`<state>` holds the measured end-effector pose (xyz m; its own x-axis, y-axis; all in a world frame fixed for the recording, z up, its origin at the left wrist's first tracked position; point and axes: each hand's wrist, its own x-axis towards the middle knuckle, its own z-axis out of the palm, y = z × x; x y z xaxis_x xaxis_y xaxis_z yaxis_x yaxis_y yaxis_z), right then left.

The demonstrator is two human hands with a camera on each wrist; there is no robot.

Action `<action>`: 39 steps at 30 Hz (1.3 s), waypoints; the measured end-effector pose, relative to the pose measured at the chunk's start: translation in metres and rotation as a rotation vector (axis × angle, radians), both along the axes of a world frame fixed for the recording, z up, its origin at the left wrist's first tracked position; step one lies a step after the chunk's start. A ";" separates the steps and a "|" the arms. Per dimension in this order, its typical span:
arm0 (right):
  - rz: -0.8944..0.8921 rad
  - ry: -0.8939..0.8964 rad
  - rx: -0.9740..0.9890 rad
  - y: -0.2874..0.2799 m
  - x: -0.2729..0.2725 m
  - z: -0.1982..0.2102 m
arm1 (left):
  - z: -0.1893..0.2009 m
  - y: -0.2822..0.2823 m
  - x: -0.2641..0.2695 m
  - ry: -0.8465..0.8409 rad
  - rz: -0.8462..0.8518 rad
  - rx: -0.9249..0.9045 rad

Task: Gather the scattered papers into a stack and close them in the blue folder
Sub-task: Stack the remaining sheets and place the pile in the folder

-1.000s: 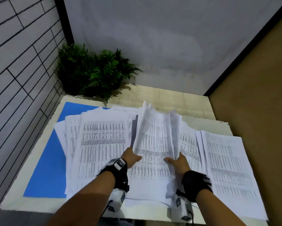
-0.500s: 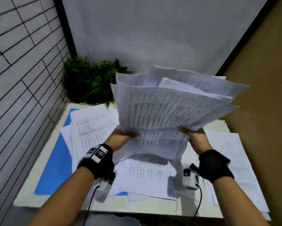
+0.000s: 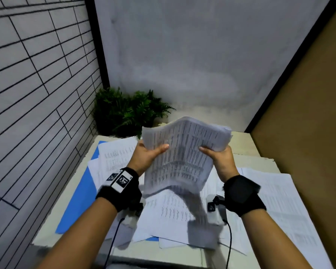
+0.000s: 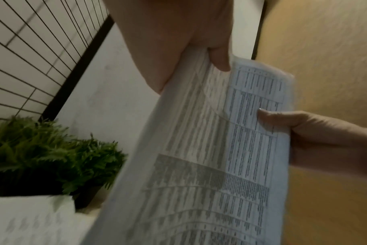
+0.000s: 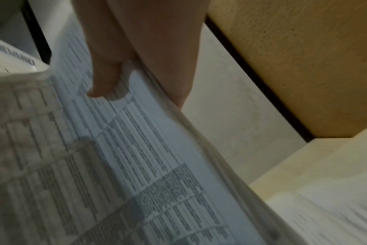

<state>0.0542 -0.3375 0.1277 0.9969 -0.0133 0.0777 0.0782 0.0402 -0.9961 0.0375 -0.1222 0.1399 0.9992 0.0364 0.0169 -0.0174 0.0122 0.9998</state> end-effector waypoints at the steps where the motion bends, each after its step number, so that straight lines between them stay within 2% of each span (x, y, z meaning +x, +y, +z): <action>1: -0.001 -0.027 0.022 -0.001 0.000 0.006 | 0.005 0.004 -0.001 -0.039 0.011 -0.030; 4: 0.025 -0.049 0.044 -0.007 -0.001 0.009 | 0.011 0.023 -0.004 -0.111 -0.048 -0.048; 6: 0.073 0.011 -0.023 -0.001 -0.008 -0.003 | 0.000 0.025 -0.008 -0.038 -0.105 0.003; 9: 0.041 0.087 -0.057 0.011 -0.018 -0.015 | -0.009 0.018 -0.012 0.078 -0.031 0.067; 11: 0.001 0.055 0.025 0.010 -0.020 -0.011 | -0.003 0.019 -0.012 0.021 -0.014 0.006; 13: 0.017 0.027 0.066 0.005 -0.022 -0.008 | 0.004 0.024 -0.013 -0.045 -0.077 -0.008; 15: 0.052 0.067 0.026 0.007 -0.028 -0.014 | -0.004 0.025 -0.013 0.004 -0.121 0.029; 18: 0.041 0.145 -0.042 0.019 -0.034 -0.024 | -0.018 0.019 -0.015 0.115 -0.075 0.067; 20: 0.003 0.128 0.015 0.020 -0.033 -0.017 | -0.016 0.021 -0.013 0.085 -0.036 0.033; 23: 0.006 0.027 0.092 0.015 -0.029 -0.006 | -0.003 0.031 -0.010 0.004 -0.079 0.016; 28: -0.016 0.079 0.032 0.023 -0.027 -0.013 | -0.014 0.026 -0.009 0.114 -0.067 0.070; 34: -0.002 -0.012 0.073 0.023 -0.008 0.016 | -0.003 0.038 -0.002 -0.021 -0.034 -0.001; 36: 0.018 0.043 0.039 0.026 -0.001 0.001 | -0.020 0.040 0.001 0.039 -0.031 0.015; 39: 0.048 0.256 -0.086 0.032 0.002 -0.042 | -0.058 0.038 0.006 0.250 -0.072 0.098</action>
<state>0.0561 -0.3055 0.0860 0.9836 0.0303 -0.1777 -0.1762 -0.0481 -0.9832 0.0438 -0.0845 0.0816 0.9727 -0.0245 -0.2308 0.2276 -0.0929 0.9693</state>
